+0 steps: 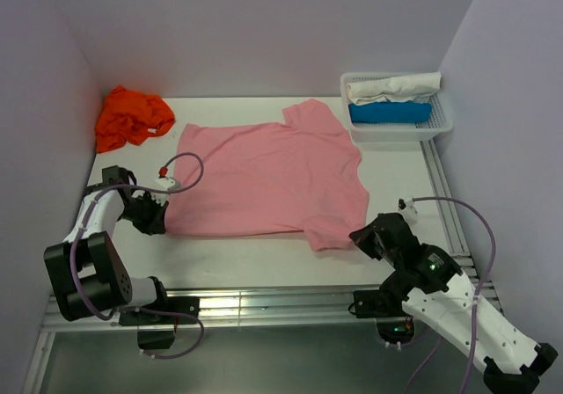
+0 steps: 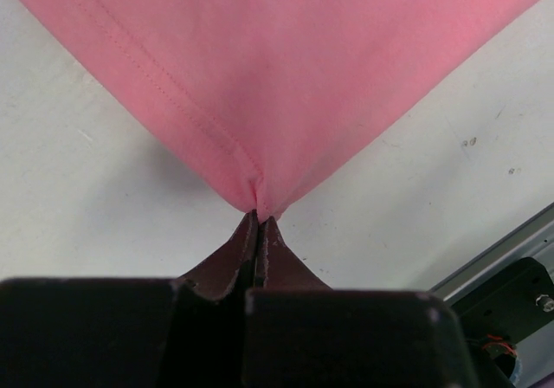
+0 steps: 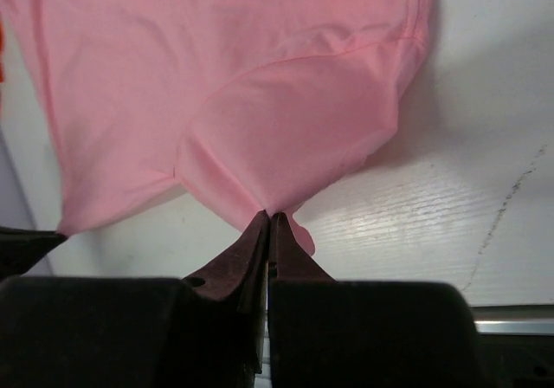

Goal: Roll the t-shirts
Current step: Flatten the tshirt, then fold the tshirt

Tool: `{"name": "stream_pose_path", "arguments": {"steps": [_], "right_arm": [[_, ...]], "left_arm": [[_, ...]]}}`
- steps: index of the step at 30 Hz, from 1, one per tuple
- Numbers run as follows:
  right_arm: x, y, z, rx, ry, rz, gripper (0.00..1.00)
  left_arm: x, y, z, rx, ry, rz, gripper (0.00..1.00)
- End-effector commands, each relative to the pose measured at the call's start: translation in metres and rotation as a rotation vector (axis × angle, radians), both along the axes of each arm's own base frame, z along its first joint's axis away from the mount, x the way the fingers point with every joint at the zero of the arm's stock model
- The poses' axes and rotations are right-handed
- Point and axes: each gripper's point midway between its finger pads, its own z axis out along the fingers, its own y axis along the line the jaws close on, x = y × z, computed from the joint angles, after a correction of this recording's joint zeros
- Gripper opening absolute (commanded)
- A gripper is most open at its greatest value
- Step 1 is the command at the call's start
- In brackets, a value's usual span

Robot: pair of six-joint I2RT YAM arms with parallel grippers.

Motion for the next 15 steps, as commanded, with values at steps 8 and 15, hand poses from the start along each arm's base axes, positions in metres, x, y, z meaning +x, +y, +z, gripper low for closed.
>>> {"name": "stream_pose_path", "arguments": {"steps": [8,15], "right_arm": [[0.057,0.007,0.022,-0.274,0.000,0.029,0.00],[0.109,0.004,0.020,-0.272,-0.008,0.024,0.00]], "left_arm": [[0.040,0.001,0.015,-0.059,-0.009,0.023,0.00],[0.084,0.004,0.019,-0.115,0.006,0.071,0.00]]}}
